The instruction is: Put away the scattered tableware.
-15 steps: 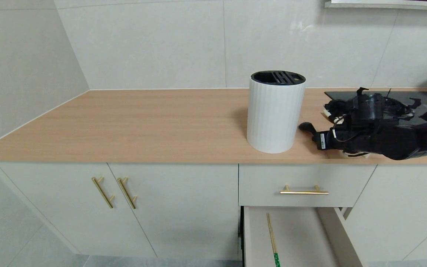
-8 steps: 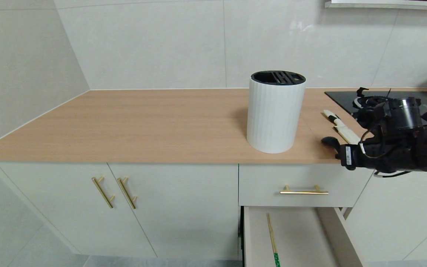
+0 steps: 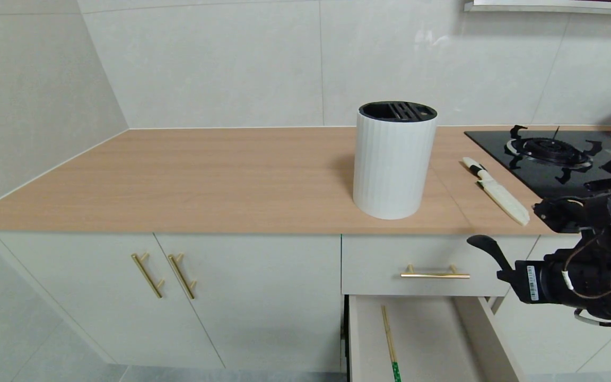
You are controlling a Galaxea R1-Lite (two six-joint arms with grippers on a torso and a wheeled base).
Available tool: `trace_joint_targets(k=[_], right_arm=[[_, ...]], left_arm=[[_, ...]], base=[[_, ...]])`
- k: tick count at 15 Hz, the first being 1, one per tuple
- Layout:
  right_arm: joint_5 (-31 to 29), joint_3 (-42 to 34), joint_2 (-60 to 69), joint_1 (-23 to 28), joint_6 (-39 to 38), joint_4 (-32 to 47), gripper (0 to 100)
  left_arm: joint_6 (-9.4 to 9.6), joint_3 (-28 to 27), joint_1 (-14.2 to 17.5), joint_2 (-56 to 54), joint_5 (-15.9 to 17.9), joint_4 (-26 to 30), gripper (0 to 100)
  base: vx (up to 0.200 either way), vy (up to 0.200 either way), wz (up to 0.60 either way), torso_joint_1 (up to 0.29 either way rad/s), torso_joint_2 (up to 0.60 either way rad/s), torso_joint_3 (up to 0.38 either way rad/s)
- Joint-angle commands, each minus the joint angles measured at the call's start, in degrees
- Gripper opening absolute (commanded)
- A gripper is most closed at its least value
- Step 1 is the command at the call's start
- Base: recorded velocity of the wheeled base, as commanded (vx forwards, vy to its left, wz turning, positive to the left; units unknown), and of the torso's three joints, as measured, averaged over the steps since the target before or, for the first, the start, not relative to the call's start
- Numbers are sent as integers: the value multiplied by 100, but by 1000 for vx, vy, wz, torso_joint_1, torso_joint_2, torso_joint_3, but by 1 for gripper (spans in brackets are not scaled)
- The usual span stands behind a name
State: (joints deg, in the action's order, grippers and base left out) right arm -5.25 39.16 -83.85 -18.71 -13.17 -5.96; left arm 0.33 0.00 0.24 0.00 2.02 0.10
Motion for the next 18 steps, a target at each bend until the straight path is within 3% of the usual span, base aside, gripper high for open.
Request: trace_joint_targets(k=[1,13,18], right_arm=[[16,-171,228,-27,-2,-2,0],[262,-418,-483,-352,7,7,0],[253,-409,-598,-361,7,7,0]], left_arm=[[2,0,2,0,0,-1,100],[2,0,2,0,0,-1,100],[2,0,2,0,0,-1,100]], base=[[0,0,0,0,0,0],[0,0,0,0,0,0],[0,0,0,-149,335,201]])
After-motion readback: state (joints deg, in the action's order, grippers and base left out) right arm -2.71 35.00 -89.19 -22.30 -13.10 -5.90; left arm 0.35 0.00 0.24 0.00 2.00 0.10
